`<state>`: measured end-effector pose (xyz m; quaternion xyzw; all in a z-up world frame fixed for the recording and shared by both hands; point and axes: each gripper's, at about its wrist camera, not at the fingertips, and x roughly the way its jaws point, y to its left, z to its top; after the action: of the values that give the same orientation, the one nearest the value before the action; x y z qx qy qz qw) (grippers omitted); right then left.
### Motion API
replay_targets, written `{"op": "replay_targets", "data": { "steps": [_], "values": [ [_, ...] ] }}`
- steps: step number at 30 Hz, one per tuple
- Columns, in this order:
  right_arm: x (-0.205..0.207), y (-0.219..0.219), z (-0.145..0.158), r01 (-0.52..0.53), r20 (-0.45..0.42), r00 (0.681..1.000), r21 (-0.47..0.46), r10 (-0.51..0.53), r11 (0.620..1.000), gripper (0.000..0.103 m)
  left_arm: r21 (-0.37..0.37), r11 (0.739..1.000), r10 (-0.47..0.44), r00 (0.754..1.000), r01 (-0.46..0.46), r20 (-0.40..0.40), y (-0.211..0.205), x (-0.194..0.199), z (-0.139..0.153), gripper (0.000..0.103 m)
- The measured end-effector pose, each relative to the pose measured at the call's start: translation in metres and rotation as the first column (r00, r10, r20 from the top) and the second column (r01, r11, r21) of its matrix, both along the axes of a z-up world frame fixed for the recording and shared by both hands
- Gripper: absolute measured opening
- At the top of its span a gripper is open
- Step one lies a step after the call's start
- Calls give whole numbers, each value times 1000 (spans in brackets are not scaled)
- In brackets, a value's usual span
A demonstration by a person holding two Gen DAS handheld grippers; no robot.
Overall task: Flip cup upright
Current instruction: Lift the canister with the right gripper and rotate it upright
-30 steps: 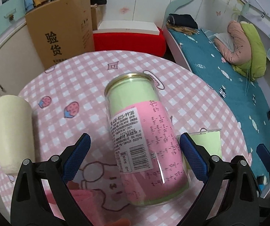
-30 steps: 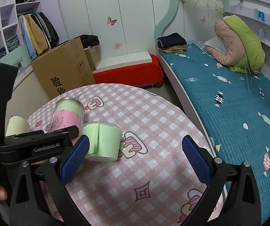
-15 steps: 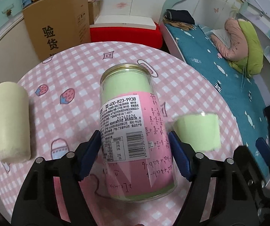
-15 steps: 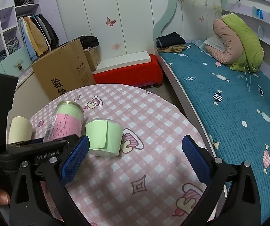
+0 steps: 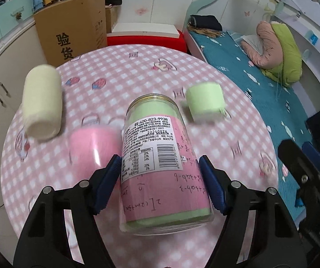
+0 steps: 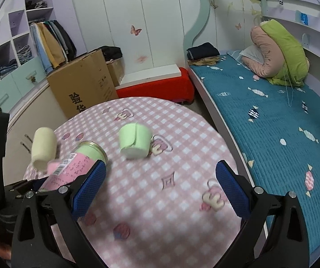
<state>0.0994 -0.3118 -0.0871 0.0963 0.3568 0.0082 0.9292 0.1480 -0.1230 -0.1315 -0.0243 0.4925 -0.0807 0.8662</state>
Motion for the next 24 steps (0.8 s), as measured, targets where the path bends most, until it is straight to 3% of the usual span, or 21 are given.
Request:
{"op": "replay_targets", "data": {
  "steps": [13,19,24],
  "values": [
    [-62,49,-8,-70,-26,997,-28,70,997,95,-24,999,-27,999,28,27,29,-93,-10,72],
    [-74,67,-9,-86,-39,996,-32,85,996,95,-40,998,-43,998,44,41,42,-115,-10,72],
    [-75,78,-10,-86,-51,995,-34,84,996,95,-95,993,-63,997,67,53,51,-119,-3,73]
  ]
}}
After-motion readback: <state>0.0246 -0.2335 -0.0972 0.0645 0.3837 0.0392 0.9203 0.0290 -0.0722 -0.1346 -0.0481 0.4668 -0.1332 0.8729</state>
